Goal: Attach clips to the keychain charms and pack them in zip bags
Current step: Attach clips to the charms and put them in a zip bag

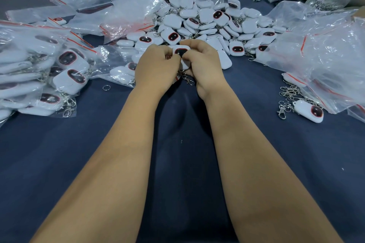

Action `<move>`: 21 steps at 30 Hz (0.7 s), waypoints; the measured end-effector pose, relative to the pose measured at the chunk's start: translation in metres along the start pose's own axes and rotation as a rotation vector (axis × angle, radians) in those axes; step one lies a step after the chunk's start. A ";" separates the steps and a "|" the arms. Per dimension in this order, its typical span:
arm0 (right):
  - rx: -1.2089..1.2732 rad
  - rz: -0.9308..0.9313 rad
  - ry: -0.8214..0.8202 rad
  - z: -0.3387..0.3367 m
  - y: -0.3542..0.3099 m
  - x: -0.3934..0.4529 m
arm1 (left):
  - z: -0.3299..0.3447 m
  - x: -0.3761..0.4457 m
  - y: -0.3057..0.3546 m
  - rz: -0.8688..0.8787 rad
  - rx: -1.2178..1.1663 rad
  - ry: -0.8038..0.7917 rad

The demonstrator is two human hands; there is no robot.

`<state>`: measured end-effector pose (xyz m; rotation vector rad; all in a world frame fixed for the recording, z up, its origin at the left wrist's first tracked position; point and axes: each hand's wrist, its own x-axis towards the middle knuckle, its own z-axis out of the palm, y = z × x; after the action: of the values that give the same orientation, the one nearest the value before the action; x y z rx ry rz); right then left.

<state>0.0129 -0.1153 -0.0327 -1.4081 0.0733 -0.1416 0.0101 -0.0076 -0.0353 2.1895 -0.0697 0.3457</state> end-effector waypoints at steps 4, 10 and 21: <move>-0.013 -0.034 0.000 0.001 0.001 -0.001 | 0.000 0.000 -0.001 -0.007 0.002 -0.003; -0.010 -0.048 -0.012 0.002 -0.001 -0.002 | 0.000 0.002 -0.003 -0.006 0.008 0.008; -0.009 -0.057 -0.019 0.002 -0.001 -0.003 | 0.000 0.004 -0.005 -0.014 -0.015 0.020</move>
<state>0.0105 -0.1126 -0.0315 -1.4213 0.0178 -0.1750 0.0146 -0.0047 -0.0381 2.1708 -0.0461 0.3583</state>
